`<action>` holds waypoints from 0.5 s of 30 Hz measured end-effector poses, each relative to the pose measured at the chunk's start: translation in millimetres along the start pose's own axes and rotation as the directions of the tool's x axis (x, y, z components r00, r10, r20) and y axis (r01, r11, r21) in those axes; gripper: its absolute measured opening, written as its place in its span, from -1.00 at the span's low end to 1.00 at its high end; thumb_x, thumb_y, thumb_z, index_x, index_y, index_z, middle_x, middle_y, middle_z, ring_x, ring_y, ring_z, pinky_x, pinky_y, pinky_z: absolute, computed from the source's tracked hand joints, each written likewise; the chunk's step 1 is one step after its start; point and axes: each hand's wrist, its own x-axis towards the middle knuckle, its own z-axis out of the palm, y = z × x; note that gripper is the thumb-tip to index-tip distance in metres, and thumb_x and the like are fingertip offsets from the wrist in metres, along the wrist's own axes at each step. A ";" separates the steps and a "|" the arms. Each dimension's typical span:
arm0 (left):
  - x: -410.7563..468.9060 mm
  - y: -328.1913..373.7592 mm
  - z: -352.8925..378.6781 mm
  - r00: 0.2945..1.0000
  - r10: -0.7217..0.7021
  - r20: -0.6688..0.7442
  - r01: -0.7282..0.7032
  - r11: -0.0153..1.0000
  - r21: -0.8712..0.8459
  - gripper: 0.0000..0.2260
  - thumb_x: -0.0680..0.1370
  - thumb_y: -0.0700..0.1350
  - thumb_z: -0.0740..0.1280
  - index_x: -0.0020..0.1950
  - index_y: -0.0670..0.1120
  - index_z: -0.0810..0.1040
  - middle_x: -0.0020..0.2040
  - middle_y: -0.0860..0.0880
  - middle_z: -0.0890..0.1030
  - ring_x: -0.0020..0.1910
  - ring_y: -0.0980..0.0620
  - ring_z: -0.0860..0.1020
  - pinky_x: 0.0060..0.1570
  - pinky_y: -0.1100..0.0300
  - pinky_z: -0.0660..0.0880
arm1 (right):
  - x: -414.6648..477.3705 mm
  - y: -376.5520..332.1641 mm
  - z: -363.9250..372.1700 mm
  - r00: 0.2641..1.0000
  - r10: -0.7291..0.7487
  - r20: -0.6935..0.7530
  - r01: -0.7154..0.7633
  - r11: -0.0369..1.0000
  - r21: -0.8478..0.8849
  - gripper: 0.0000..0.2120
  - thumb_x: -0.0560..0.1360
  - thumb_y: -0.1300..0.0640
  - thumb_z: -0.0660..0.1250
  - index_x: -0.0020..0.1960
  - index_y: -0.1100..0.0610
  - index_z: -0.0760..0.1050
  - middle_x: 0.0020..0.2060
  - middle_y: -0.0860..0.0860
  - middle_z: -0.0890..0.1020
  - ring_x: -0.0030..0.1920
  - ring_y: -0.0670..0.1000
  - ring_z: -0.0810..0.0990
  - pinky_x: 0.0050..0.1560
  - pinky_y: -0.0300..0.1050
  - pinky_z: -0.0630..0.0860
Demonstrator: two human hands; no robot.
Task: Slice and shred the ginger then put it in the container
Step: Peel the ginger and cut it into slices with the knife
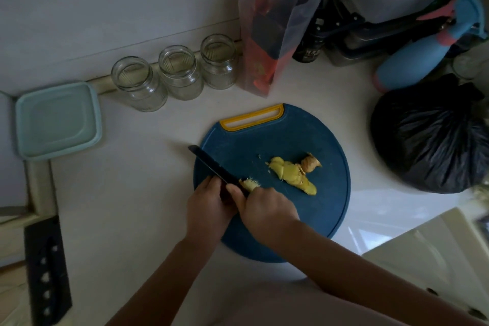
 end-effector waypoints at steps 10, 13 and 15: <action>0.2 3.6 -8.7 1.000 0.003 0.027 0.000 0.996 -0.091 -0.65 0.28 -0.10 0.59 -0.02 -0.21 0.63 -0.08 -0.10 0.64 -0.14 0.00 0.59 -0.23 0.42 0.34 | -27.9 33.9 4.7 0.998 -0.024 -0.055 0.022 1.000 -0.022 -0.40 0.53 -0.38 -0.11 -0.37 0.08 0.27 -0.42 -0.01 0.37 -0.20 0.10 0.54 -0.22 -0.11 0.37; 0.7 3.6 -7.3 0.998 0.000 0.061 0.008 0.992 -0.123 -0.62 0.27 -0.07 0.60 0.00 -0.18 0.64 -0.03 -0.08 0.63 -0.09 -0.01 0.61 -0.14 0.22 0.46 | -33.9 44.2 8.2 0.999 0.000 -0.054 -0.001 1.000 -0.019 -0.41 0.54 -0.36 -0.09 -0.38 0.09 0.27 -0.43 -0.01 0.33 -0.13 0.14 0.59 -0.21 -0.12 0.35; -0.8 4.1 -5.5 0.999 0.008 0.049 -0.003 0.997 -0.083 -0.62 0.25 -0.07 0.61 -0.02 -0.19 0.64 -0.06 -0.09 0.64 -0.12 -0.04 0.63 -0.18 0.22 0.44 | -32.3 44.4 10.0 0.999 -0.002 -0.040 0.001 1.000 -0.019 -0.40 0.55 -0.36 -0.10 -0.37 0.09 0.28 -0.43 0.00 0.35 -0.22 0.10 0.52 -0.22 -0.12 0.36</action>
